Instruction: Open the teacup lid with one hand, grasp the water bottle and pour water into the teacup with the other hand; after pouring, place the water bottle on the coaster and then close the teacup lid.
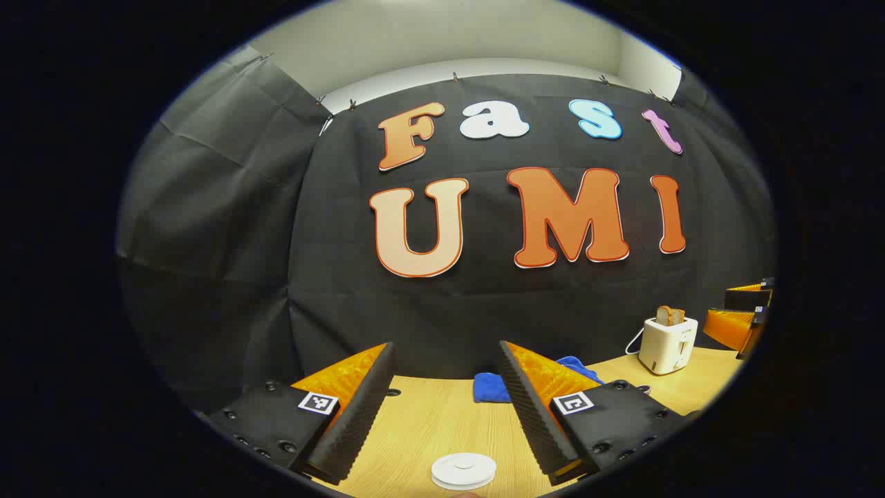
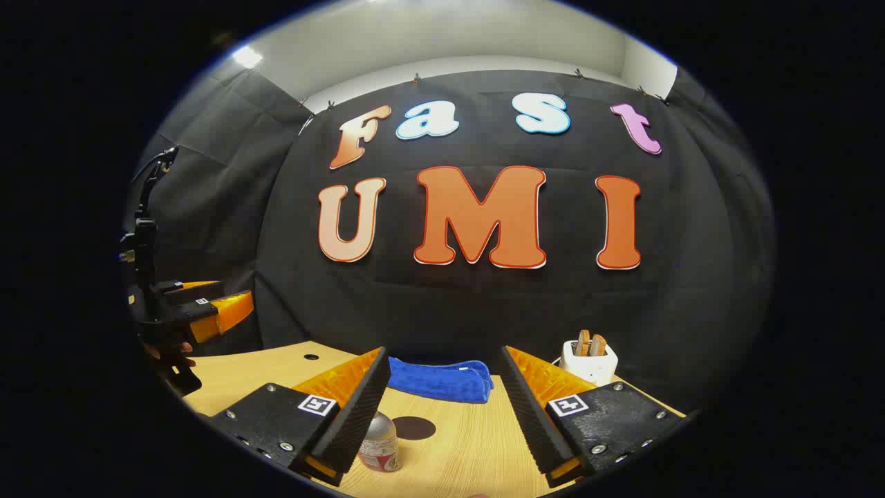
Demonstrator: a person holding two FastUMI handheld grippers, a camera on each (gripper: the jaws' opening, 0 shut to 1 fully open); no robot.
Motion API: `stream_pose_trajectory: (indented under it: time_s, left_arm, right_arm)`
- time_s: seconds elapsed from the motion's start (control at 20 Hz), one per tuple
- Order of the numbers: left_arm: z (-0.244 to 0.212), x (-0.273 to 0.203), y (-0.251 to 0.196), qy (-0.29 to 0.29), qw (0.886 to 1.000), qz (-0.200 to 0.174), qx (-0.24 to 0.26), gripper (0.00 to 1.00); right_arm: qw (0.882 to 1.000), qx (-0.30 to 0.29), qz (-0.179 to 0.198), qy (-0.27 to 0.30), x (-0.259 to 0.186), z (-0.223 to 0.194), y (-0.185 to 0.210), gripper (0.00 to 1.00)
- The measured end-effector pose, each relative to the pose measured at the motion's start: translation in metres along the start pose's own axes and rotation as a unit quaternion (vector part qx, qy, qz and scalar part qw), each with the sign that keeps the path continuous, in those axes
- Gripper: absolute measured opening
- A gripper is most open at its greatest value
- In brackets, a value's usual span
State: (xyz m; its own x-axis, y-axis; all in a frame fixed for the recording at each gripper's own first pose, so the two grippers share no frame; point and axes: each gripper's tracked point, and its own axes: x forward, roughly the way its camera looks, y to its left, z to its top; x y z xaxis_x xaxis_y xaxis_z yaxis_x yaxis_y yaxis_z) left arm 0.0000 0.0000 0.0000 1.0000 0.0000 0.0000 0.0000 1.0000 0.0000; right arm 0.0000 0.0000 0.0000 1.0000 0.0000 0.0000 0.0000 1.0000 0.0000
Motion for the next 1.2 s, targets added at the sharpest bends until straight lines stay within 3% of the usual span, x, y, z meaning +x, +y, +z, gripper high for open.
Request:
stream_pose_trajectory:
  time_s: [1.2]
  left_arm:
    - [-0.034, -0.001, 0.005, 0.029, 1.0, 0.001, 0.003, 1.0]
  right_arm:
    - [1.0, 0.004, 0.025, 0.011, -0.003, -0.017, 0.02, 0.96]
